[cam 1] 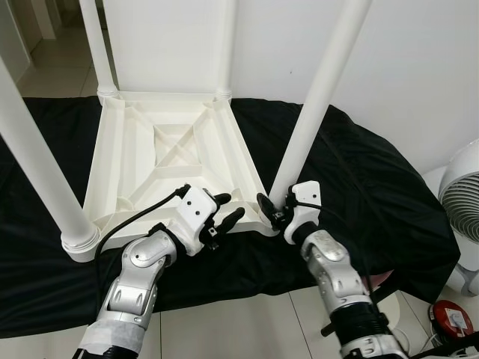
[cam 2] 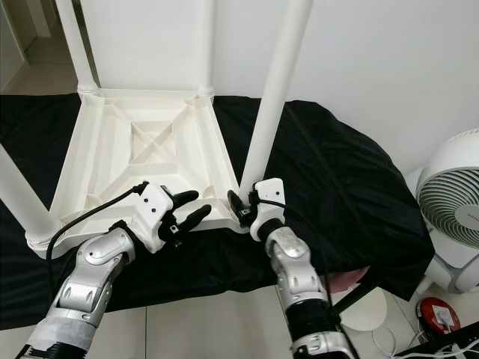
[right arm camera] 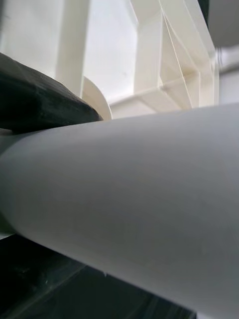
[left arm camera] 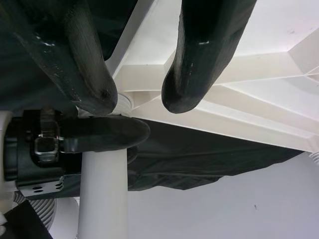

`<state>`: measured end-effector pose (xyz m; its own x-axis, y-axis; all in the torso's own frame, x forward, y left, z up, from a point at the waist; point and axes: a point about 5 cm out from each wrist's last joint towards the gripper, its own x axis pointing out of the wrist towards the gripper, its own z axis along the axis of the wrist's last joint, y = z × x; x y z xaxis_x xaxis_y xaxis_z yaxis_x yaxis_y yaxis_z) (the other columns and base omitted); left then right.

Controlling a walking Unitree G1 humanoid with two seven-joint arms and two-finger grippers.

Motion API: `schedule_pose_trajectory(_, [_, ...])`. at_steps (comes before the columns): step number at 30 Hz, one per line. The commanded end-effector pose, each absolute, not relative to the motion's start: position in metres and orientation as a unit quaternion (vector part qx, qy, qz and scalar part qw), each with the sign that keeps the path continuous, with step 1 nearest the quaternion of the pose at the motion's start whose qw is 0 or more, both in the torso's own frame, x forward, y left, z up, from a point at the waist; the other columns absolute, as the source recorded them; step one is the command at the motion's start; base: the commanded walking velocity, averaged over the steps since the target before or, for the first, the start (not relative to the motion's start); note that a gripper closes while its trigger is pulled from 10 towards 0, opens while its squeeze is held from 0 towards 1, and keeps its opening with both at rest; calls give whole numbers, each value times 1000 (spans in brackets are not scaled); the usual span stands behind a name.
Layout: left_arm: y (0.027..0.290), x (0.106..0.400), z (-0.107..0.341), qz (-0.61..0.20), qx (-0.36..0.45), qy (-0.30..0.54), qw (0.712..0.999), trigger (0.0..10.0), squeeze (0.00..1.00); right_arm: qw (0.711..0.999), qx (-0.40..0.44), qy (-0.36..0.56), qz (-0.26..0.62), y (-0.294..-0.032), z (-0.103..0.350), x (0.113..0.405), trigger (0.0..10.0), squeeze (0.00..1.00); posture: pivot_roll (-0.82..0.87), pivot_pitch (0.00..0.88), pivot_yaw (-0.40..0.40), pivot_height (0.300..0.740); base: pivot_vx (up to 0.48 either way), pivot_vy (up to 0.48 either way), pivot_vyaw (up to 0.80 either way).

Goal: Building children table

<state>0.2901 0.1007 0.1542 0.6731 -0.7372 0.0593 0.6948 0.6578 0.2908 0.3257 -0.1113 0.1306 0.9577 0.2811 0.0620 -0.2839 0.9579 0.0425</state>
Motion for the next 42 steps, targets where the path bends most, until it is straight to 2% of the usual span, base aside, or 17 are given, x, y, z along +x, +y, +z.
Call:
schedule_pose_trajectory(1, [101,291,155,-360,114,-94,921,10000,0,997,28,-32,60,-127,135,327,10000,0,84,2,-117,740,0,0,0])
schedule_pose_trajectory(2, [101,291,155,-360,114,-94,921,10000,0,997,28,-32,60,-127,135,327,10000,0,84,2,-117,740,0,0,0])
schedule_pose_trajectory(3, [101,291,155,-361,114,-94,921,10000,0,999,41,-19,18,-125,132,325,10000,0,84,2,-117,740,0,0,0])
schedule_pose_trajectory(5, [101,290,155,-361,115,-94,921,10000,0,999,44,-21,12,-119,133,322,10000,0,88,3,-118,740,0,0,0])
schedule_pose_trajectory(12, [103,291,155,-361,116,-93,921,10000,0,998,49,-26,41,-109,137,319,10000,0,90,2,-118,740,0,0,0])
schedule_pose_trajectory(13, [103,291,155,-360,116,-93,921,10000,0,997,52,-28,41,-109,137,319,10000,122,90,2,-118,740,0,0,0])
schedule_pose_trajectory(14, [103,291,155,-360,116,-93,921,10000,0,997,52,-28,41,-109,137,319,10000,122,90,2,-118,740,0,0,0])
schedule_pose_trajectory(15, [103,291,155,-360,115,-93,921,10000,0,997,62,-30,45,-110,137,318,10000,1000,93,2,-117,740,0,0,0])
schedule_pose_trajectory(21, [102,289,155,-364,117,-93,919,10000,0,992,63,-58,91,-116,147,317,10000,1000,92,0,-117,740,0,0,0])
schedule_pose_trajectory(24, [102,290,155,-362,116,-94,920,10000,0,991,40,-61,111,-124,148,318,10000,1000,94,2,-117,740,0,0,0])
schedule_pose_trajectory(25, [102,289,156,-362,116,-94,920,10000,0,988,19,-61,142,-127,148,318,10000,1000,94,2,-117,740,0,0,0])
schedule_pose_trajectory(26, [102,289,156,-362,116,-94,920,10000,0,981,-2,-58,183,-130,147,317,10000,0,94,4,-111,740,0,0,0])
schedule_pose_trajectory(29, [103,289,156,-365,117,-93,919,10000,0,963,-28,-41,263,-137,143,316,10000,0,92,7,-104,740,0,0,0])
schedule_pose_trajectory(32, [103,289,156,-366,117,-92,919,10000,0,954,-49,-34,294,-141,141,317,10000,0,84,9,-100,740,0,0,0])
schedule_pose_trajectory(33, [103,291,156,-366,118,-92,919,10000,0,941,-74,-25,328,-146,141,319,10000,0,80,11,-98,740,0,0,0])
schedule_pose_trajectory(41, [102,292,157,-365,116,-93,919,10000,0,921,-94,-15,378,-147,142,324,10000,0,74,18,-95,740,0,0,0])
schedule_pose_trajectory(42, [101,293,158,-365,115,-94,919,10000,0,913,-102,-9,394,-146,142,327,9255,0,75,18,-94,740,0,0,0])
